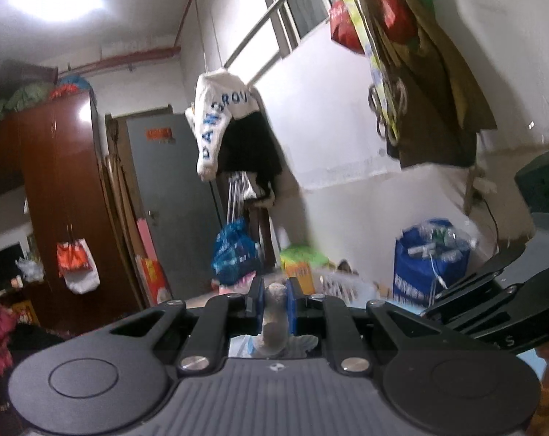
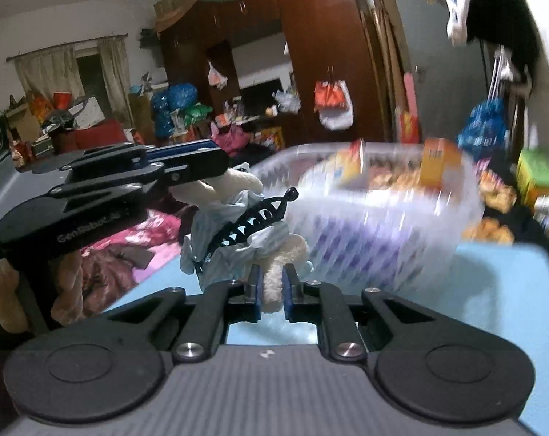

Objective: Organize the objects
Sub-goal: 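Lift the plush toy with both grippers over the basket and lower it in, then open both grippers to release the plush toy into the basket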

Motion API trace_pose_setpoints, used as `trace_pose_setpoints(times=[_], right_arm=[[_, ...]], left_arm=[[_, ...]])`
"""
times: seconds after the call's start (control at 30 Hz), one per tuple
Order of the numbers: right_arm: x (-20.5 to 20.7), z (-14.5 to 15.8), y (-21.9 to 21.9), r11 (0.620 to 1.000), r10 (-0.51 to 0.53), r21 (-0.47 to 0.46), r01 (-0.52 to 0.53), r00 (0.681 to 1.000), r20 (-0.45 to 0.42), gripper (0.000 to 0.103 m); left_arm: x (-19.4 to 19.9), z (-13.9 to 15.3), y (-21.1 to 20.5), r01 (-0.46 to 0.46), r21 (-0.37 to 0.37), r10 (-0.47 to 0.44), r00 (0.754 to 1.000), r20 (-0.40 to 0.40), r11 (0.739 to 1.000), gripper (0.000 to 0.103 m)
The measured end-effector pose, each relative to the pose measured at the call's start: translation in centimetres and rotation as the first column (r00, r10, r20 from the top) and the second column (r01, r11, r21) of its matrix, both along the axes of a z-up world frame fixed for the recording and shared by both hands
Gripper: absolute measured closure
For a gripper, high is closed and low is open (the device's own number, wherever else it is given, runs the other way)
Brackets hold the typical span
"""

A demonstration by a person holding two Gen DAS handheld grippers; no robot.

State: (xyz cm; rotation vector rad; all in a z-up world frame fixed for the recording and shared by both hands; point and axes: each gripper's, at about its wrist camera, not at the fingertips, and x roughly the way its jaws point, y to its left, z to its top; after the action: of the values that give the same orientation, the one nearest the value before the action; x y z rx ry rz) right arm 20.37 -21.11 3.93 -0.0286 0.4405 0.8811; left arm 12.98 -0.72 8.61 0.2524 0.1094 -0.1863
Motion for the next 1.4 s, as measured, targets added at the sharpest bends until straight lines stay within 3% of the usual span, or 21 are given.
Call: trace_pose_setpoints(times=[0.13, 0.3, 0.5, 0.57, 0.6, 0.63, 0.67, 0.7, 0.83, 1.1, 1.4], right_arm=[[1.9, 3.6, 0.9, 0.998, -0.061, -0.028, 0.064, 0.994, 0.091, 0.091], [5.8, 5.4, 2.6, 0.987, -0.142, -0.057, 0.151, 0.98, 0.14, 0.091], [9.6, 3.4, 3.7, 0.979, -0.189, -0.062, 0.196, 0.976, 0.108, 0.091], [10.5, 2.5, 3.9, 0.973, -0.212, -0.074, 0.22, 0.972, 0.103, 0.089], [10.8, 2.2, 3.8, 0.967, -0.236, -0.076, 0.245, 0.966, 0.104, 0.078], [10.9, 1.9, 3.5, 0.96, -0.263, -0.075, 0.272, 0.959, 0.106, 0.052], [11.2, 1.6, 3.3, 0.954, -0.282, -0.078, 0.29, 0.954, 0.098, 0.039], [11.5, 1.2, 3.2, 0.951, -0.292, -0.08, 0.299, 0.952, 0.091, 0.022], [11.1, 0.6, 2.5, 0.943, -0.31, -0.094, 0.32, 0.944, 0.113, 0.0], [9.5, 0.7, 0.3, 0.944, -0.33, 0.032, 0.328, 0.936, 0.121, 0.0], [9.8, -0.1, 0.1, 0.946, -0.322, 0.01, 0.323, 0.941, 0.102, 0.0]], left_arm=[[3.2, 2.9, -0.3, -0.002, -0.014, 0.002, 1.0, 0.024, 1.0, 0.088], [8.4, 4.1, 0.1, -0.027, -0.053, 0.027, 1.0, -0.001, 0.998, 0.088], [13.1, 2.2, 0.2, -0.087, -0.047, 0.082, 0.992, -0.093, 0.995, 0.088], [14.4, 1.2, 0.6, -0.111, -0.062, 0.103, 0.987, -0.121, 0.992, 0.082], [15.0, 0.6, 0.9, -0.138, -0.063, 0.129, 0.983, -0.132, 0.988, 0.075], [15.6, 0.0, 1.3, -0.178, -0.059, 0.168, 0.975, -0.147, 0.982, 0.05], [15.9, -0.4, 1.7, -0.201, -0.058, 0.191, 0.97, -0.148, 0.978, 0.026], [15.9, -0.9, 2.1, -0.215, -0.064, 0.204, 0.968, -0.146, 0.974, 0.019], [14.9, -1.9, 4.1, -0.212, -0.126, 0.191, 0.968, -0.162, 0.969, 0.003], [10.9, -2.8, 5.3, -0.211, -0.16, 0.198, 0.975, -0.097, 0.964, 0.0], [11.6, -3.8, 4.9, -0.204, -0.146, 0.184, 0.973, -0.139, 0.968, 0.0]])
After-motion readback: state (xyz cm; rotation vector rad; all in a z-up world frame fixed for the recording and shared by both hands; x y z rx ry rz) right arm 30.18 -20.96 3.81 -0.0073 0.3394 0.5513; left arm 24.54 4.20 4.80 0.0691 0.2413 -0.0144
